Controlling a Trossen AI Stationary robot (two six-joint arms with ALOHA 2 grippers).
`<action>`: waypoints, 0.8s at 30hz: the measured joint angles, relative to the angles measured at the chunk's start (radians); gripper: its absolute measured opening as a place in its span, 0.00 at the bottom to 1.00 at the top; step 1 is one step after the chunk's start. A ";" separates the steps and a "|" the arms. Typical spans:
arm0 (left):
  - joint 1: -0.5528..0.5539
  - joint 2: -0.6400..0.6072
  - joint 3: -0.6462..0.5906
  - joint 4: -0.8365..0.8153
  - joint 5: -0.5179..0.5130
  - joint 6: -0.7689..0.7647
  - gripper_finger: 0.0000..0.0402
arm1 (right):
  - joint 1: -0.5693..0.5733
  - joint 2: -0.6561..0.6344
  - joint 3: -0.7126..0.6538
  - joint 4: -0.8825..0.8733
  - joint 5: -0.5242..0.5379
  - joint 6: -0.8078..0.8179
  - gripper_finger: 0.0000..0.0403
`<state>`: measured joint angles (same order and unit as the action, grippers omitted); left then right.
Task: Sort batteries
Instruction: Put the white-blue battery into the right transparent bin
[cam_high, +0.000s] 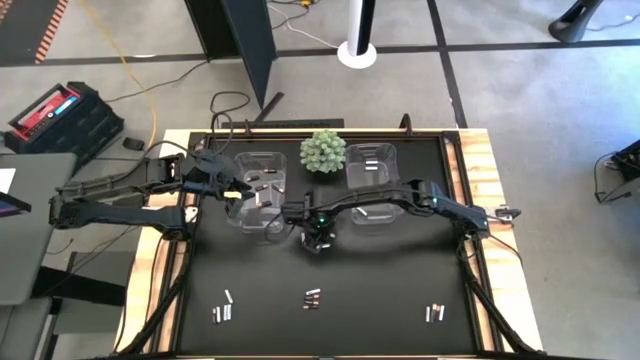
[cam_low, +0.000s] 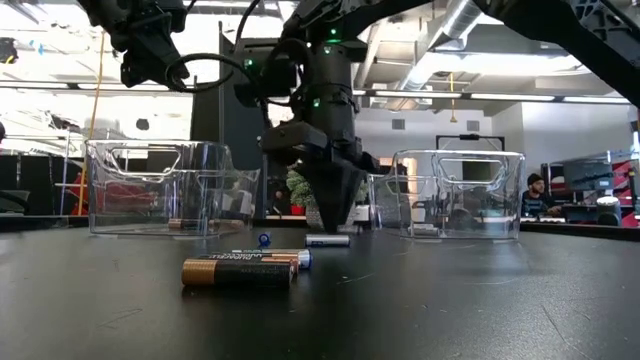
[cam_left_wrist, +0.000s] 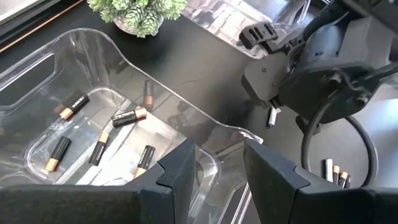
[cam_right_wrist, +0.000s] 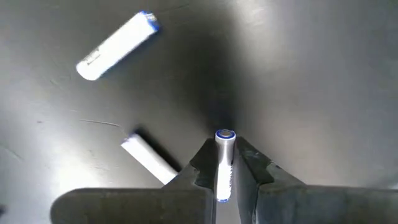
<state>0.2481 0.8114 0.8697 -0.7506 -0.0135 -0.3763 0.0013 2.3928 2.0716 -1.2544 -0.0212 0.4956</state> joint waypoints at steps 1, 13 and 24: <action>0.000 0.000 0.000 0.000 0.000 0.000 0.33 | 0.000 0.000 0.009 -0.010 0.009 -0.002 0.11; 0.000 0.000 0.000 0.000 0.000 -0.001 0.33 | -0.014 -0.002 0.239 -0.168 0.122 -0.037 0.11; 0.000 0.000 0.000 0.000 0.000 0.013 0.33 | -0.065 -0.187 0.258 -0.240 0.286 -0.045 0.11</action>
<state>0.2481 0.8112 0.8696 -0.7510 -0.0135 -0.3637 -0.0639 2.2057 2.3295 -1.4940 0.2648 0.4503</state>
